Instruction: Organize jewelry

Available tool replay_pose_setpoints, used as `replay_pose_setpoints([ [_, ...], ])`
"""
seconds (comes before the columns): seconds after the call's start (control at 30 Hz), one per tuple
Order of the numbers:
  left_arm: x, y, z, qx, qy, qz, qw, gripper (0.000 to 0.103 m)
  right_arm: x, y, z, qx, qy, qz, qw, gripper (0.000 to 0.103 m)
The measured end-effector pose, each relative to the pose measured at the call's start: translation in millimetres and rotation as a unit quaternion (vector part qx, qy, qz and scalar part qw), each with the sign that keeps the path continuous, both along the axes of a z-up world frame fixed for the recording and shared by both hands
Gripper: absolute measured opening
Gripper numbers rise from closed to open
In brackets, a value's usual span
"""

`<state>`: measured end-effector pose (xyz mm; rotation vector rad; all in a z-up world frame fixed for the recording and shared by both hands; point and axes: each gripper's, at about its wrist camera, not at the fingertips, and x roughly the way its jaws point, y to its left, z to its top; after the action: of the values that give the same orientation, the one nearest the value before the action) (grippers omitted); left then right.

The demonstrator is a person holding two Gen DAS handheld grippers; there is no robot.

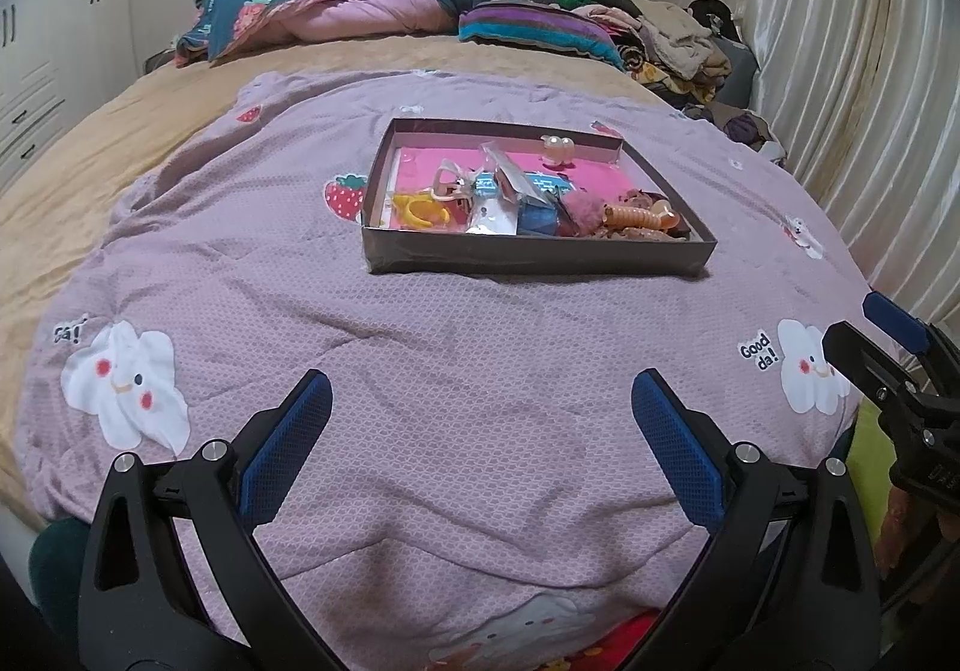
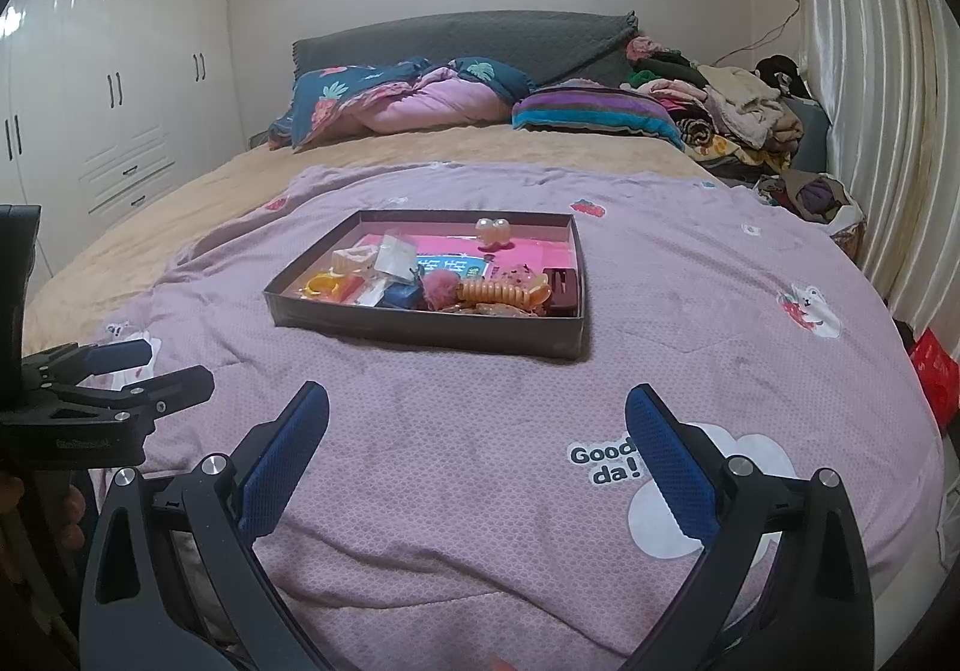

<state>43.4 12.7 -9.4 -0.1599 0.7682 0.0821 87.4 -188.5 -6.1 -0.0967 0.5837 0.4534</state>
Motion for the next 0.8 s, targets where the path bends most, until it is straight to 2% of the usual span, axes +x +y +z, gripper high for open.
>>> replay_pose_setpoints([
  [0.8,-1.2,0.0,5.4,0.004,-0.002,0.004,1.0,0.094,-2.0,0.5,-0.6,0.0,0.001,0.001,1.0,0.099],
])
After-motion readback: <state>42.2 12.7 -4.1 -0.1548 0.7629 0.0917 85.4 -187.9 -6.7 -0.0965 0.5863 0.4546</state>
